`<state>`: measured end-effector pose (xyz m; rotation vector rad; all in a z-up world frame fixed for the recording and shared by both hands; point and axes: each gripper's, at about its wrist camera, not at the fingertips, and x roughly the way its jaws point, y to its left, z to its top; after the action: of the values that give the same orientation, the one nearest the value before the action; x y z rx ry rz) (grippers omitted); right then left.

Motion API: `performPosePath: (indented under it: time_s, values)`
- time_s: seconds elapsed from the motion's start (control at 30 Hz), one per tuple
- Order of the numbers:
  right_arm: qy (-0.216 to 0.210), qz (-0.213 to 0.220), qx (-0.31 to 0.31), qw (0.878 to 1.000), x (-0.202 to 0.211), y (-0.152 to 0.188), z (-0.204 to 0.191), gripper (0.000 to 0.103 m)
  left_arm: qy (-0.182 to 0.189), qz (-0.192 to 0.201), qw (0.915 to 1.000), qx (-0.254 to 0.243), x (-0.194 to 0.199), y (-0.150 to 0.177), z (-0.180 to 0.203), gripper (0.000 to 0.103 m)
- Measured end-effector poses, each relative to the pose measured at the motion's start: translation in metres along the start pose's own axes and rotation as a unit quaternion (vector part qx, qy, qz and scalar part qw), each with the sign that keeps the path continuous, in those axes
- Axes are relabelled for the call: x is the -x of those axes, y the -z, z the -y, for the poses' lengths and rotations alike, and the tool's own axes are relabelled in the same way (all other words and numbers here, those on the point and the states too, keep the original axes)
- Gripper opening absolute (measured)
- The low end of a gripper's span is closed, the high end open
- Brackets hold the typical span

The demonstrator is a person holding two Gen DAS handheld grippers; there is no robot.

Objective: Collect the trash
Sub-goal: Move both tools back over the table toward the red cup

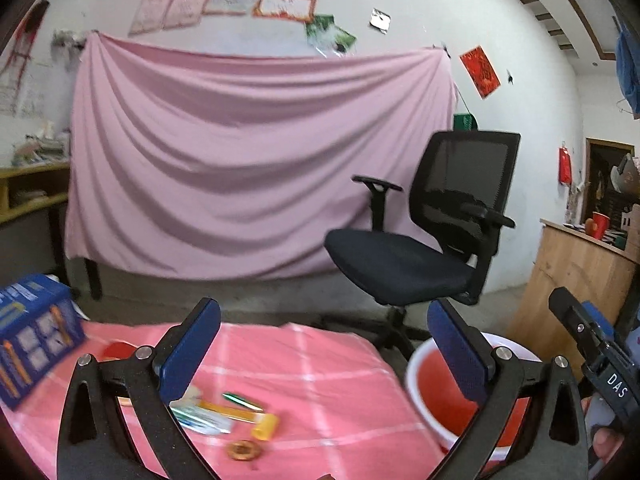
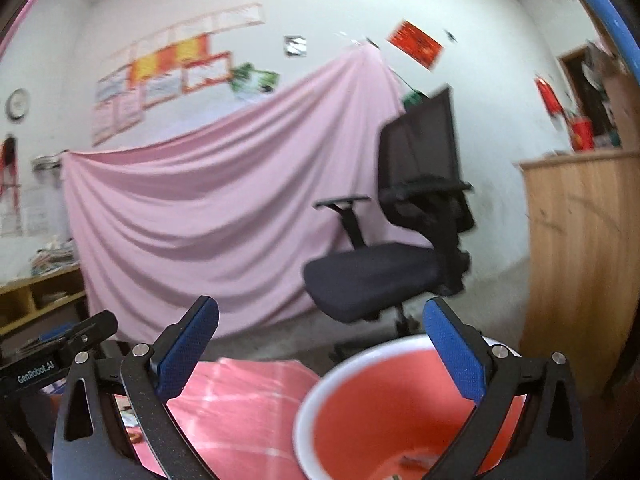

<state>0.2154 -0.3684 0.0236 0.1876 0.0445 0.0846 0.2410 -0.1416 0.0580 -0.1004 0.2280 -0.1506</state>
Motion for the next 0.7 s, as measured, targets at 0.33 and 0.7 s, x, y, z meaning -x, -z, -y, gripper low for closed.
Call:
performPosePath:
  time_s: [0.33,0.7]
  values:
    - [-0.065,0.022,0.056,0.996,0.004,0.005,-0.058,0.103,-0.066,0.04,0.997,0.008,0.051,0.009,-0.062,0.101]
    - [-0.103,0.006,0.117,0.988,-0.003,0.021,-0.106,0.103,-0.114,0.012,0.9933,-0.013,0.08,0.032,-0.124,0.101]
